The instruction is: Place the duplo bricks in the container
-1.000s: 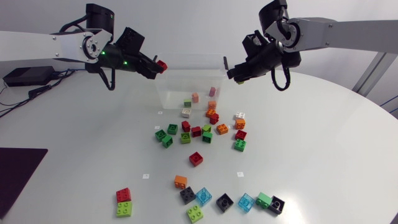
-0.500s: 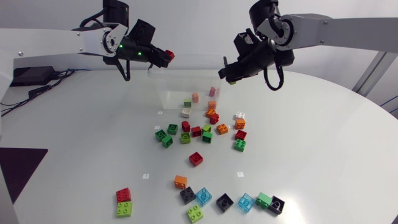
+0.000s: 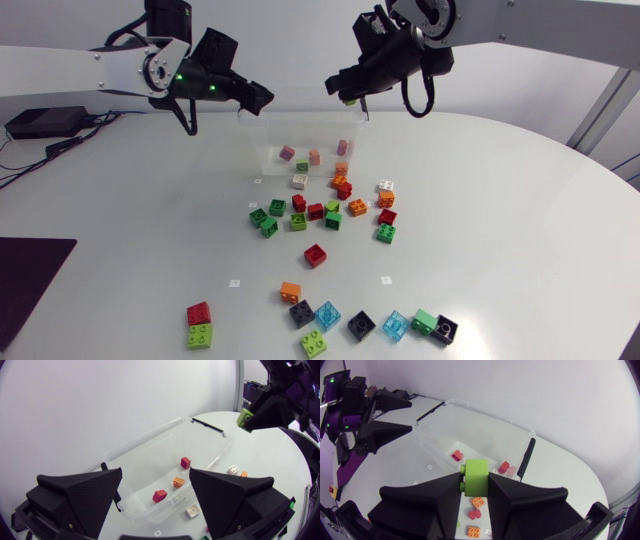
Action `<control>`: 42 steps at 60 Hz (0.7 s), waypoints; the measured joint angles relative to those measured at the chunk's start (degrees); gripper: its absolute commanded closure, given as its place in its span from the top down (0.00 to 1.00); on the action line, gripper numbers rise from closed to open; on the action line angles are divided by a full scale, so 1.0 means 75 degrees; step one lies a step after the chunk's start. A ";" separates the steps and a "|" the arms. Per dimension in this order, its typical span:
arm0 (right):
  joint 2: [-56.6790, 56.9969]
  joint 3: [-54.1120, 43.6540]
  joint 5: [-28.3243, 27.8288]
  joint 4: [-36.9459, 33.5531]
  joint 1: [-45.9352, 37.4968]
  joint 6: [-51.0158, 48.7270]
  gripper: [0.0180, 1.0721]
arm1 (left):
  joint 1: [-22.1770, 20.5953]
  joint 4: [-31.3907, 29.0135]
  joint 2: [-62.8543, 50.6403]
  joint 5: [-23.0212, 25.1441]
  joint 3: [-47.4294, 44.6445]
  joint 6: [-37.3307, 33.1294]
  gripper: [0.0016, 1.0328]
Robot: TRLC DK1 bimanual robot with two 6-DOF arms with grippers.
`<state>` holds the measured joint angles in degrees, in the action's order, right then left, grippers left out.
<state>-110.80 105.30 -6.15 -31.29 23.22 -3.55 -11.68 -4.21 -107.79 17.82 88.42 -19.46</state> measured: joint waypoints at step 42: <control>-0.1944 0.2122 0.0050 -0.0009 0.0052 0.0254 0.25 | 0.0294 0.0271 0.2748 0.0297 -0.3666 -0.0790 0.95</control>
<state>-125.38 121.21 -5.78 -31.35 23.62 -1.65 -9.47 -2.17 -87.18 20.05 60.93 -25.39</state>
